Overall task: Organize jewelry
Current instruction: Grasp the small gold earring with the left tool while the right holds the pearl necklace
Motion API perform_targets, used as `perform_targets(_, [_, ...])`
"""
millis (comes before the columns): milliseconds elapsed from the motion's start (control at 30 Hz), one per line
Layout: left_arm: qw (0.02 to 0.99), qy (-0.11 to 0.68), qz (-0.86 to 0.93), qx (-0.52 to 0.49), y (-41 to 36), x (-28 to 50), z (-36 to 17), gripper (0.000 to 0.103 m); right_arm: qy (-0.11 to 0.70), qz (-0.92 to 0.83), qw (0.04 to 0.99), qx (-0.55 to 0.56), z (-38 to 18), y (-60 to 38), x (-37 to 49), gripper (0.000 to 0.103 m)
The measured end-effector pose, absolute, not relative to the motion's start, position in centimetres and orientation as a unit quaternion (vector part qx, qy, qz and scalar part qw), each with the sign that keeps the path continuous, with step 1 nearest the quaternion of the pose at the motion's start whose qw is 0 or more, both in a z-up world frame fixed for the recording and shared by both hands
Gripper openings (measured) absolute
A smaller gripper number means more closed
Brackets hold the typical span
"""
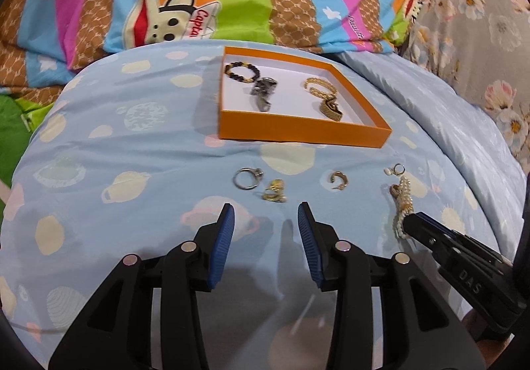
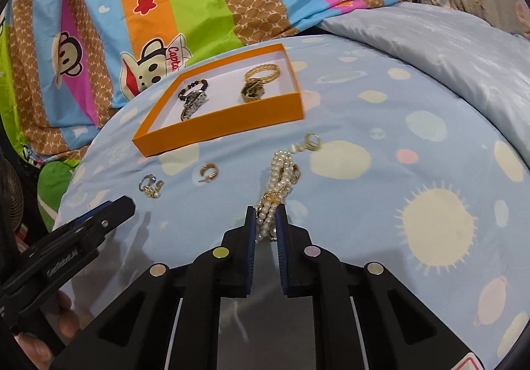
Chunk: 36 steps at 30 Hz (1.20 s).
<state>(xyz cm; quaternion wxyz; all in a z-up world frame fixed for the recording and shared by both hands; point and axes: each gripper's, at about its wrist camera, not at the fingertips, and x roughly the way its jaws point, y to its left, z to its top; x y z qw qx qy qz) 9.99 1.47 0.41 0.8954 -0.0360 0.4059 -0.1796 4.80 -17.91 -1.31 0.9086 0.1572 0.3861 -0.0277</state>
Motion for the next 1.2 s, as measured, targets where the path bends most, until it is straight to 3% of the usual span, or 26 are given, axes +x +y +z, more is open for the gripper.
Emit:
perform_targets(233, [0.886,0.432,-0.162,-0.038,-0.3,12.4,-0.5,0.035,0.383,-0.013,0.909,0.162,-1.4,-18.1,4.4,0.011])
perform_targets(367, [0.884,0.437,-0.160,-0.042,-0.4,12.7,-0.8,0.017,0.386,-0.006,0.907,0.167,-1.5,-18.2,4.5,0.011])
perform_targets(433, [0.884,0.436,-0.162,-0.043,-0.4,12.7,-0.8,0.013,0.387,-0.003,0.907,0.167,-1.6,-18.1,4.5,0.011])
perform_targets(1200, [0.898,0.396,-0.184,-0.058,1.4,8.2,0.5,0.013,0.347,0.052,0.924,0.154,-0.3,-17.1,3.2,0.011])
